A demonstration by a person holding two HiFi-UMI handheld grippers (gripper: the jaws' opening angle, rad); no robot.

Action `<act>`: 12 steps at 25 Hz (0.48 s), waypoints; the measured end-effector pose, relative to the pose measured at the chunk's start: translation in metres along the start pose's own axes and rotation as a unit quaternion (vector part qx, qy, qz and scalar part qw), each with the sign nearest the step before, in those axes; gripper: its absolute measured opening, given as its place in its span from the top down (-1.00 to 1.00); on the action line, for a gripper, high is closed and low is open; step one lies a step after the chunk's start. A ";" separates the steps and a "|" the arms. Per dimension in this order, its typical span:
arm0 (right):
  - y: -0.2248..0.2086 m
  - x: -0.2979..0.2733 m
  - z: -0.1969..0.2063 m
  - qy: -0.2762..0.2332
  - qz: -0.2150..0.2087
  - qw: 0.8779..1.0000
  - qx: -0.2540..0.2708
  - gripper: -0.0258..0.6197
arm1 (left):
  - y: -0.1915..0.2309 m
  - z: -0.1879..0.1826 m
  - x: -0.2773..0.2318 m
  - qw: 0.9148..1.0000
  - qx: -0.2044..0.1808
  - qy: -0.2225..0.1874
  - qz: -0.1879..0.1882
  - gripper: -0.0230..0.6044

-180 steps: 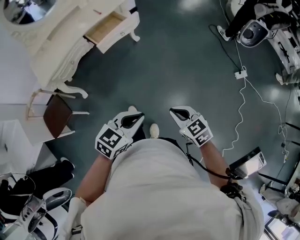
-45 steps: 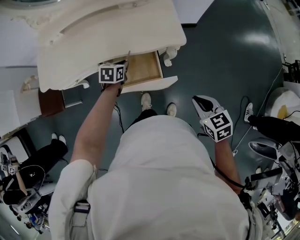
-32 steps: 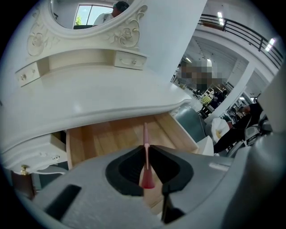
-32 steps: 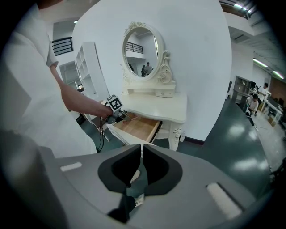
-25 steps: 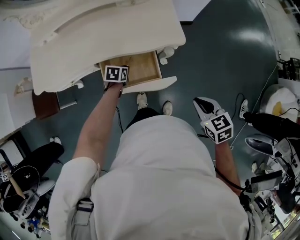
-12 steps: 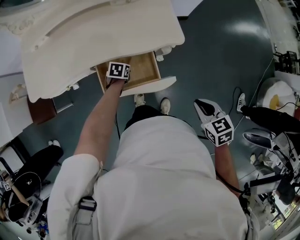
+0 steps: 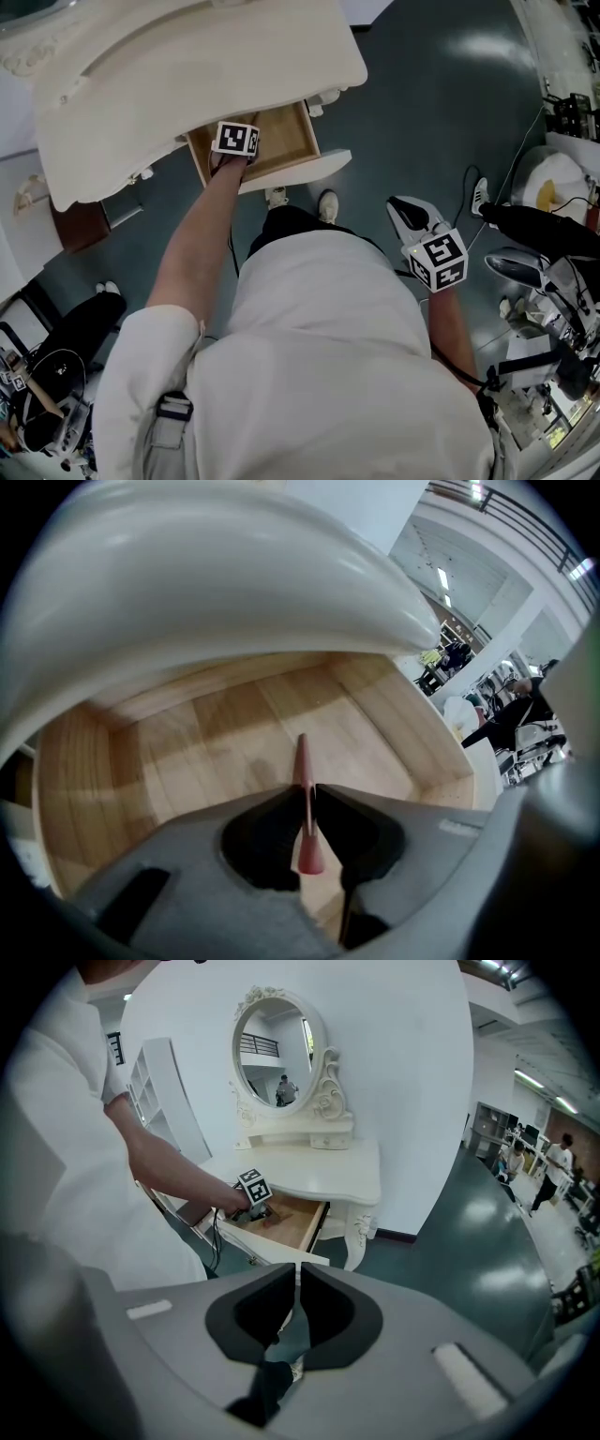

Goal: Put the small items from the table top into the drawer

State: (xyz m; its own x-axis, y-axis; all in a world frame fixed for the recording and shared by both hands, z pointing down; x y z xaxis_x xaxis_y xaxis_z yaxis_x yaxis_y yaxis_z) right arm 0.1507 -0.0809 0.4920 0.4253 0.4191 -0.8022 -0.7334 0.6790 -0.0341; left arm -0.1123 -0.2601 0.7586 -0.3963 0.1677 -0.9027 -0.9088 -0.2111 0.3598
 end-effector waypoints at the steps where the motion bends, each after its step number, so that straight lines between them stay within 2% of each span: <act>1: 0.000 0.000 0.000 0.000 0.000 1.000 0.000 0.86 | 0.000 0.000 -0.001 1.000 -0.001 0.000 0.000 0.77; 12: 0.003 -0.001 0.000 -0.005 -0.005 1.000 0.005 0.86 | 0.003 0.002 0.006 1.000 0.003 -0.012 -0.005 0.68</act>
State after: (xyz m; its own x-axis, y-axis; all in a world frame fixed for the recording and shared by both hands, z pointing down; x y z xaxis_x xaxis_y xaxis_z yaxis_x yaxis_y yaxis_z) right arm 0.1484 -0.0794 0.4930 0.4383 0.4177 -0.7959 -0.7236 0.6893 -0.0368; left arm -0.1178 -0.2581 0.7543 -0.3896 0.1924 -0.9007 -0.9138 -0.2031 0.3519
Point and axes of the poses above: the fingertips, and each gripper's own axes: x backward along the fingers, y to its left, z out of its underside, the point moved 1 cm from there along x, backward along the fingers, and after that the axes turned 12 degrees about x, right-handed, at the moved point
